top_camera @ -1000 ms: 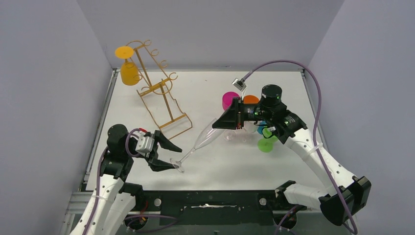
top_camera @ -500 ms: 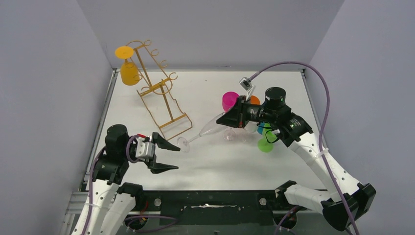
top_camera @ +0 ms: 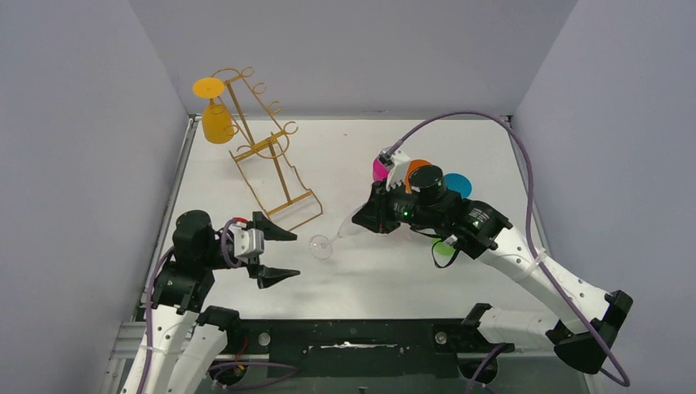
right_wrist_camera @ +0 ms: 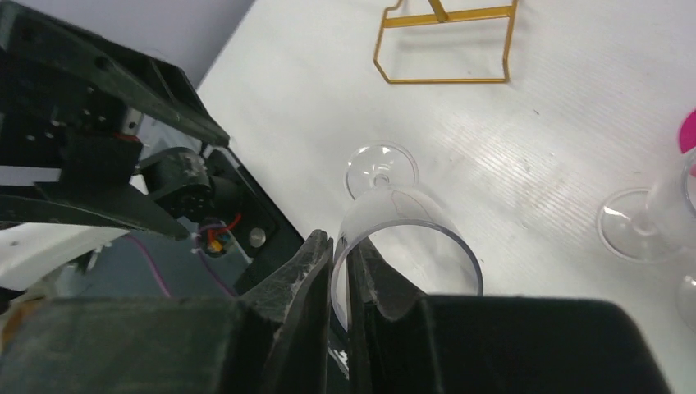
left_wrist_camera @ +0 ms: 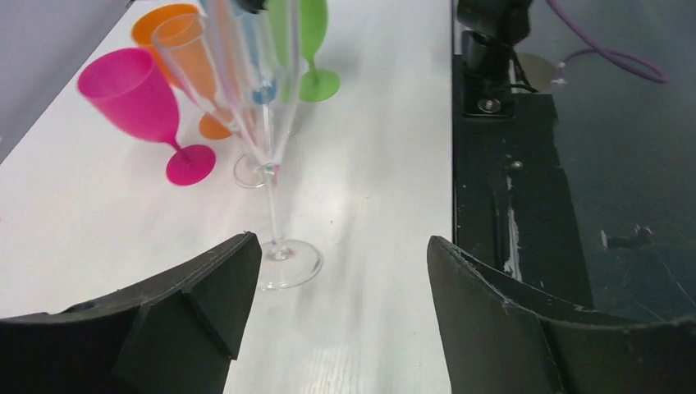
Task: Take the wine glass off the wine glass rack
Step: Place the wine glass at the center of the board.
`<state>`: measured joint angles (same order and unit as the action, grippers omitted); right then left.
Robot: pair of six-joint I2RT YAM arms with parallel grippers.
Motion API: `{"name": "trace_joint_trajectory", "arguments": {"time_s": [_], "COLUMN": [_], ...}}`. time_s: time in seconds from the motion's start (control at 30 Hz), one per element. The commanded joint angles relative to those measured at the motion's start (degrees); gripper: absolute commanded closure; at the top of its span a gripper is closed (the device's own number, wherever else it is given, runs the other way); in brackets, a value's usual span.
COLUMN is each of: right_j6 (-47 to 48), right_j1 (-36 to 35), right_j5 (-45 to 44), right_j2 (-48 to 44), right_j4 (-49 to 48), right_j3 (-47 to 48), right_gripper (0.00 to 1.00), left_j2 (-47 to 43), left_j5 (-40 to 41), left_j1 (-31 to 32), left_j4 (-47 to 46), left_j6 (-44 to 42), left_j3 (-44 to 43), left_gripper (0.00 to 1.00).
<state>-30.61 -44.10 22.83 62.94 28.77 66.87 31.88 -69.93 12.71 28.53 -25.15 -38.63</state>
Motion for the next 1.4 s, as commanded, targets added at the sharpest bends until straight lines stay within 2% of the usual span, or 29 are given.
{"name": "trace_joint_trajectory", "arguments": {"time_s": [0.0,0.1,0.17,0.3,0.37,0.5,0.6,0.83,1.03,1.2,1.37], "right_j6": [2.5,1.6,-0.5,-3.1,-4.2,-4.8,-5.8,-11.6,-17.4,-16.9,-15.3], "right_j1": [-10.2,-14.8,-15.4,-15.5,-15.4,-15.4,-14.3,-13.3,-10.3,-5.3,-4.8], "right_j5": [-25.3,-35.7,-39.6,-40.1,-41.7,-44.8,-43.1,-38.9,-44.9,-46.7,-47.4], "right_j2": [2.2,3.9,4.6,5.5,5.1,3.4,3.0,5.8,4.0,2.3,2.6], "right_j4": [8.2,12.6,13.2,12.5,12.1,12.8,15.5,24.6,33.2,36.5,36.3], "right_j3": [7.6,8.8,7.3,6.3,5.7,5.6,6.2,8.4,7.4,6.7,6.2], "right_gripper": [1.0,1.0,1.0,1.0,1.0,1.0,1.0,1.0,1.0,1.0,1.0], "left_j2": [-0.8,-1.2,-1.6,-2.5,-2.5,-2.7,-3.7,-3.8,-4.6,-5.8,-6.4], "left_j5": [12.6,20.0,21.2,17.4,18.4,26.3,33.4,39.0,42.2,47.9,51.4], "left_j1": [0.2,0.2,0.1,0.2,0.2,0.2,0.2,0.2,0.2,0.2,0.2], "left_j4": [-10.9,-15.4,-16.4,-14.5,-12.5,-10.0,-11.2,-13.2,-13.7,-12.1,-9.5], "left_j6": [15.6,27.9,32.9,31.1,30.7,34.0,37.6,40.5,40.2,38.6,36.5], "left_j3": [-1.6,-1.5,-2.5,-6.3,-7.8,-7.8,-6.4,-7.9,-7.8,-7.7,-8.9], "left_gripper": [0.23,0.2,0.19,0.19,0.18,0.15,0.13,0.14,0.14,0.12,0.12]}}
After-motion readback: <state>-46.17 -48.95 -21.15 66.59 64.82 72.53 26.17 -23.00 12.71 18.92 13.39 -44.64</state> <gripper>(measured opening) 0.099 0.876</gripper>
